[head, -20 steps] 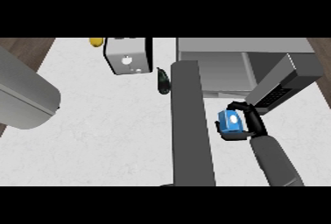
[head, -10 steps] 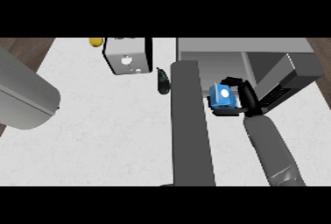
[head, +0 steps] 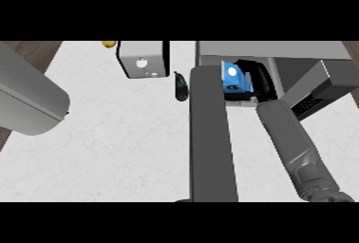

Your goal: Pick up the milk, place it into the microwave and close the microwave

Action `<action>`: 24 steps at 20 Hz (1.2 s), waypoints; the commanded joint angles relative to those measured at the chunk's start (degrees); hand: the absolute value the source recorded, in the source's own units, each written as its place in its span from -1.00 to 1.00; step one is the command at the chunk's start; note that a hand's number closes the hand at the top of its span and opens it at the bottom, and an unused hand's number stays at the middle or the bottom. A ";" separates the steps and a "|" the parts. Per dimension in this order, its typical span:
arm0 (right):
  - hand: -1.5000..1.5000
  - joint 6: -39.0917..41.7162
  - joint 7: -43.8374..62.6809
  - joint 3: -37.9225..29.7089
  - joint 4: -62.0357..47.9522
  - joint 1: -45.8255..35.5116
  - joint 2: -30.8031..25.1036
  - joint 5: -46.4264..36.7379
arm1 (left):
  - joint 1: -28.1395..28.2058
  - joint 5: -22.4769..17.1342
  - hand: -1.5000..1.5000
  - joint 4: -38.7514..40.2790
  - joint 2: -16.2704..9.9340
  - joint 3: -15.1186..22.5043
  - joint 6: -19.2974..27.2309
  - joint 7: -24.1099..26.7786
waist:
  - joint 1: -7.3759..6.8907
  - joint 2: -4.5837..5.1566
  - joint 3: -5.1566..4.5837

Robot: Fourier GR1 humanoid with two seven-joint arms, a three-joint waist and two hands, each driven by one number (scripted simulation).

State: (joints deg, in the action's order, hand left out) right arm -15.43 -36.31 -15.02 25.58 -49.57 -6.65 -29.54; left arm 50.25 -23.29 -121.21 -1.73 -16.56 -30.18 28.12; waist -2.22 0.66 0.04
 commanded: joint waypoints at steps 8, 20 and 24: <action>1.00 -14.31 5.32 -6.02 -11.16 -7.79 -4.20 0.44 | -6.63 1.61 -1.00 3.63 -1.11 1.26 0.48 -2.59 | -2.97 1.92 0.15; -1.00 -18.24 1.43 -5.56 -16.01 -8.43 -6.01 -1.78 | -12.26 1.98 -1.00 4.46 -4.57 -0.54 0.34 -3.47 | -4.92 2.79 0.31; -1.00 -15.56 0.67 -6.73 -17.08 -8.88 -5.27 -0.51 | -11.36 4.27 -1.00 5.78 -3.69 1.42 -1.05 -2.73 | -4.65 2.16 0.23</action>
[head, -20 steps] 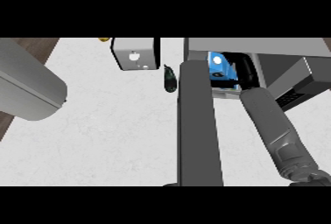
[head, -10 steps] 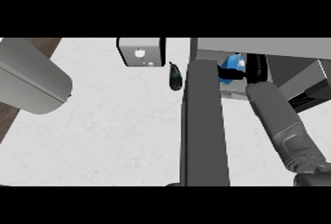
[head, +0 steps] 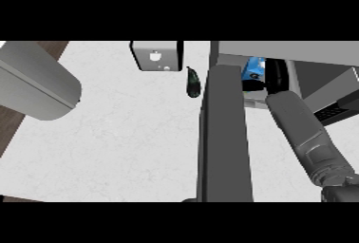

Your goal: Pick up the milk, place it into the microwave and close the microwave

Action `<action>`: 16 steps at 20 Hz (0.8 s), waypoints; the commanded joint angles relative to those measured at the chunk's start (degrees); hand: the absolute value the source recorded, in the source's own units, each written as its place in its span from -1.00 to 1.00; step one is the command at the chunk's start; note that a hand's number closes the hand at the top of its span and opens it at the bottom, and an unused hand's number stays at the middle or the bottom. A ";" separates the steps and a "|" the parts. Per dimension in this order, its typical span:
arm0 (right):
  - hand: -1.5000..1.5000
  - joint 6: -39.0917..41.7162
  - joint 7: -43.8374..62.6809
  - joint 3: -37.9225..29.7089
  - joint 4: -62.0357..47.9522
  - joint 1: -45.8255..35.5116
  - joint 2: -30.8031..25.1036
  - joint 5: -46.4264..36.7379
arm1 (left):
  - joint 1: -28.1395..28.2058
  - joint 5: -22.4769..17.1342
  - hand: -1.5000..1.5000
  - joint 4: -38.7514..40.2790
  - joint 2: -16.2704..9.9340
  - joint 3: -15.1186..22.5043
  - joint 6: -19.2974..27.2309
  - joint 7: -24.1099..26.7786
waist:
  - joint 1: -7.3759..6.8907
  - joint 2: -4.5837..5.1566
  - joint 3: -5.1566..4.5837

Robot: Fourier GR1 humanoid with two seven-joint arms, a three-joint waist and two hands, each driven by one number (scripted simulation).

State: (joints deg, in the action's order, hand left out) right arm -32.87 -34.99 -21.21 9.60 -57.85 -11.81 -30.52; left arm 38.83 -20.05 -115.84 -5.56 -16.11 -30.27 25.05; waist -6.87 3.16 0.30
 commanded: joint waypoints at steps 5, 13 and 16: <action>-1.00 8.99 -4.95 -2.30 -1.24 -0.38 0.64 2.78 | -2.33 2.95 -1.00 0.21 0.52 2.23 -0.11 -0.15 | 1.24 -0.67 0.00; -1.00 16.89 -11.43 -5.16 -1.16 2.08 0.84 6.26 | -0.13 3.67 -1.00 -3.35 2.61 6.63 -0.71 -3.07 | 2.66 -1.35 -0.03; -1.00 20.08 -14.23 -5.47 -1.39 4.75 0.85 6.95 | -0.36 8.15 -1.00 -0.96 4.56 9.09 -1.28 -0.22 | 3.62 -1.89 -0.13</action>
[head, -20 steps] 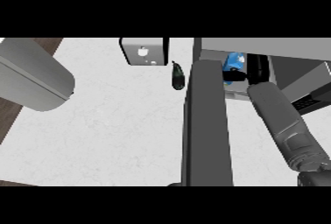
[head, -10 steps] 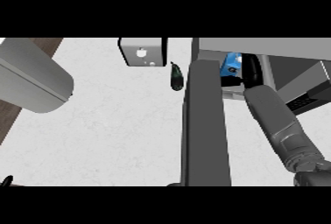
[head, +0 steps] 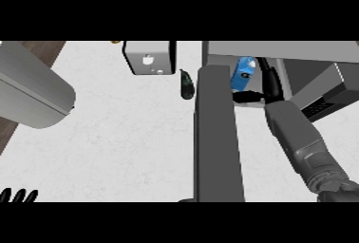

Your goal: Pick up the milk, place it into the microwave and close the microwave

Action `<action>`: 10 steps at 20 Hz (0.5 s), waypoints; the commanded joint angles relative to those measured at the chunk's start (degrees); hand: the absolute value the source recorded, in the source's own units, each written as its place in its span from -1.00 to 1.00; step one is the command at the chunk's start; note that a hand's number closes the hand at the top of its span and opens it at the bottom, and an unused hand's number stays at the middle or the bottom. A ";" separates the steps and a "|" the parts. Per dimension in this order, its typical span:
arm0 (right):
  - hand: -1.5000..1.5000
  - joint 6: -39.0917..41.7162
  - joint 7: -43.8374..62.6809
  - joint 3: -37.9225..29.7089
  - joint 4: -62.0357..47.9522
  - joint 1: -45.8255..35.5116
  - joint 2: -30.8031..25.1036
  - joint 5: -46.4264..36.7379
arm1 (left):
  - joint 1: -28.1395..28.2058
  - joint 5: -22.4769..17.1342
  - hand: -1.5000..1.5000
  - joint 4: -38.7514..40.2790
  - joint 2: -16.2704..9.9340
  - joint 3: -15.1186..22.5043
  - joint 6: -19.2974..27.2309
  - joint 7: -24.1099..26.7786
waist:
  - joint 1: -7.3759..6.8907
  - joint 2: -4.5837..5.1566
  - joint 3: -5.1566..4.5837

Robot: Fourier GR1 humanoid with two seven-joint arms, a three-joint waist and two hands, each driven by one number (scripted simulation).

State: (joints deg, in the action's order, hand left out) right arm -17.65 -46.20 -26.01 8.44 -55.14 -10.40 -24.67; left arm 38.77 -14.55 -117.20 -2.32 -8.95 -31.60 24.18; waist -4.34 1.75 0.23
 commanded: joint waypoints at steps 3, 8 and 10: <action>-1.00 8.96 -2.86 -1.16 1.04 1.94 -1.23 2.54 | -1.16 1.12 -1.00 0.38 0.01 0.92 -1.27 0.34 | 2.49 -1.18 -0.15; -1.00 9.05 -5.08 -0.98 1.59 5.46 2.15 3.59 | 0.04 6.63 -1.00 -6.10 2.28 8.70 2.97 -3.35 | 2.71 -1.26 -0.13; -1.00 10.68 -5.05 -0.10 3.67 7.56 3.16 4.03 | 0.73 12.16 -1.00 -1.44 2.29 13.35 5.72 1.75 | 3.99 -1.96 -0.24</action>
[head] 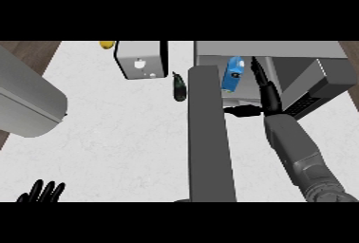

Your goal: Pick up the milk, place it into the microwave and close the microwave

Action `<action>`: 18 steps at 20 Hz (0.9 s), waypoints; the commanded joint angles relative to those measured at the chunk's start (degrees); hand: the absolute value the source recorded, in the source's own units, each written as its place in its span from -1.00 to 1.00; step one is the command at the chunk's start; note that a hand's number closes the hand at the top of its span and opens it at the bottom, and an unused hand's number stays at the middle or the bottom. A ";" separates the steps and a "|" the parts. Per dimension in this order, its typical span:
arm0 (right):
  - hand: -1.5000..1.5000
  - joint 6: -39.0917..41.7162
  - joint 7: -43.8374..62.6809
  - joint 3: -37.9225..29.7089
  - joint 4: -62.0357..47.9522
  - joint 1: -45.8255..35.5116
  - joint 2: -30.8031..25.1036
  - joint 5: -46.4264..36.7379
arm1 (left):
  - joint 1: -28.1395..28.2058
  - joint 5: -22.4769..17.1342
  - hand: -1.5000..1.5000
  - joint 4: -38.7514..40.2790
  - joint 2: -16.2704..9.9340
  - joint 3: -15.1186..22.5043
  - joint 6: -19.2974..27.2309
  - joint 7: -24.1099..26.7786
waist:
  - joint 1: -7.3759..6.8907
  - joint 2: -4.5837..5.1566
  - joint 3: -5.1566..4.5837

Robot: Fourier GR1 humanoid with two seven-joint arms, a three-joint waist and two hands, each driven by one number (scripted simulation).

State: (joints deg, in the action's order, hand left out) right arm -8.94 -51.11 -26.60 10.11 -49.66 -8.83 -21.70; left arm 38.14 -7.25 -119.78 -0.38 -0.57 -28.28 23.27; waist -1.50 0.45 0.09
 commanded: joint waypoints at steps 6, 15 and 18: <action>-1.00 8.63 -2.66 2.96 7.86 10.99 2.67 2.10 | -4.58 4.58 -1.00 -0.32 0.37 8.85 4.95 -4.64 | 2.95 -1.09 -0.16; -1.00 16.81 -3.32 6.71 22.92 26.66 4.88 4.60 | -13.30 9.86 1.00 3.44 0.38 13.91 5.69 -13.02 | 4.31 -1.32 -0.23; -1.00 20.40 -3.32 7.64 31.00 33.67 3.88 6.20 | -15.36 11.92 1.00 7.15 0.38 14.95 5.95 -12.21 | 4.28 -1.30 -0.25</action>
State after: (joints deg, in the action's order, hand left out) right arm 6.52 -53.37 -20.17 33.31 -23.68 -4.06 -16.99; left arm 24.68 2.06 -114.82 -0.06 12.33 -22.67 12.17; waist 2.53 -0.78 -0.12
